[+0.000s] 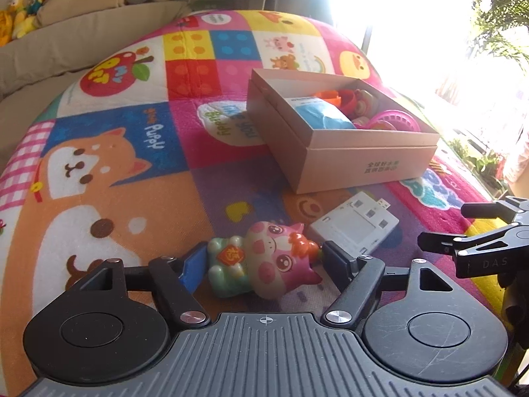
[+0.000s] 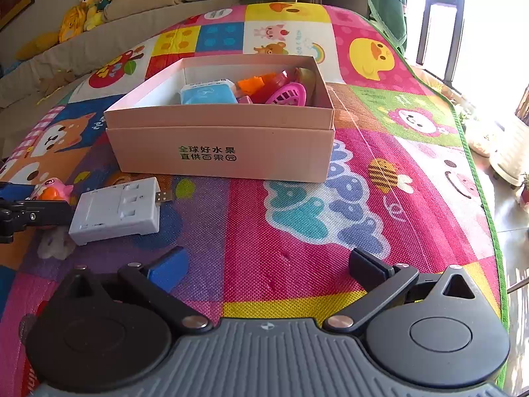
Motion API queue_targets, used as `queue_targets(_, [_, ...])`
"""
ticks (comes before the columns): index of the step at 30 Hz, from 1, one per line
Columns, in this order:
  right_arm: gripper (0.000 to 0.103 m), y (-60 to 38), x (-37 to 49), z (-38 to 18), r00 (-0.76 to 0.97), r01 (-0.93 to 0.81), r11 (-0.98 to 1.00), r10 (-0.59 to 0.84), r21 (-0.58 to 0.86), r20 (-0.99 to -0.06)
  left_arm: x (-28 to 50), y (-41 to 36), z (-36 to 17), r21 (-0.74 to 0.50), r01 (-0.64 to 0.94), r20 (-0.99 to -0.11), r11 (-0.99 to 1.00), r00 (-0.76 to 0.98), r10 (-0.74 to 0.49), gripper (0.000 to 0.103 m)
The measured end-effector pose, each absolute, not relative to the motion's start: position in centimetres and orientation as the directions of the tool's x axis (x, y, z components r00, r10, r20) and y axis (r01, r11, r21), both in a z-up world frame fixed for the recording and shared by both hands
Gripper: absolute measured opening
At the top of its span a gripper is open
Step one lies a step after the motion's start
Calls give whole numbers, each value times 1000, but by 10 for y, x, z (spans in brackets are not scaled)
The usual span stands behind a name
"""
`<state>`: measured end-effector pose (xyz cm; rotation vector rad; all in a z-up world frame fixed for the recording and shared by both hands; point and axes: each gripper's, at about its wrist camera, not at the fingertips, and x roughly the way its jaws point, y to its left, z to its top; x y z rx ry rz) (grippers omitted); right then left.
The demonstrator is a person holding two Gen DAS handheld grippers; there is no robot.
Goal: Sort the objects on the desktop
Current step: 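Grasp the pink pig figurine with the left tool, then grasp the white plastic card with the right tool while the left tool lifts the pig figurine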
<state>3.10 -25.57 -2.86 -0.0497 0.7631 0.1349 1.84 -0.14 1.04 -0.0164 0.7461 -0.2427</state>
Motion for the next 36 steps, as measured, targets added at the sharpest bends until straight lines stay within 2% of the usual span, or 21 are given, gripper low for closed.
queue_targets(4, [103, -235, 21, -18, 739, -233, 972, 178, 0, -650, 9, 21, 8, -80, 134, -679, 988, 718, -152, 80])
queue_targets(9, [103, -185, 22, -10, 702, -383, 924, 297, 9, -647, 3, 44, 9, -89, 68, -680, 994, 725, -110, 81])
queue_targets(14, [103, -155, 41, -17, 706, -384, 922, 262, -45, -658, -2, 48, 8, -105, 84, -676, 991, 725, -133, 91])
queue_targets(17, [103, -154, 53, -22, 669, -384, 923, 270, -10, -693, -3, 46, 7, -115, 98, -672, 989, 726, -150, 91])
queue_targets(20, [103, -153, 55, -22, 662, -404, 915, 300, 10, -687, -1, 45, 5, -115, 93, -671, 989, 727, -146, 91])
queue_targets(22, [98, -151, 54, -21, 666, -413, 911, 302, 1, -682, -1, 44, 5, -110, 84, -673, 990, 727, -137, 90])
queue_targets(23, [91, -151, 53, -20, 667, -418, 909, 305, -3, -680, -1, 44, 4, -109, 82, -673, 991, 727, -134, 88])
queue_targets(26, [91, -153, 50, -17, 657, -438, 899, 317, -5, -684, 0, 43, 5, -96, 74, -674, 993, 729, -119, 80])
queue_targets(31, [91, -166, 38, -5, 673, -442, 897, 325, -9, -665, -1, 39, 14, -82, 91, -664, 992, 738, -123, 77])
queue_targets(36, [91, -195, 21, 43, 749, -430, 903, 345, -19, -566, 6, 15, 63, -64, 198, -556, 978, 807, -199, 76])
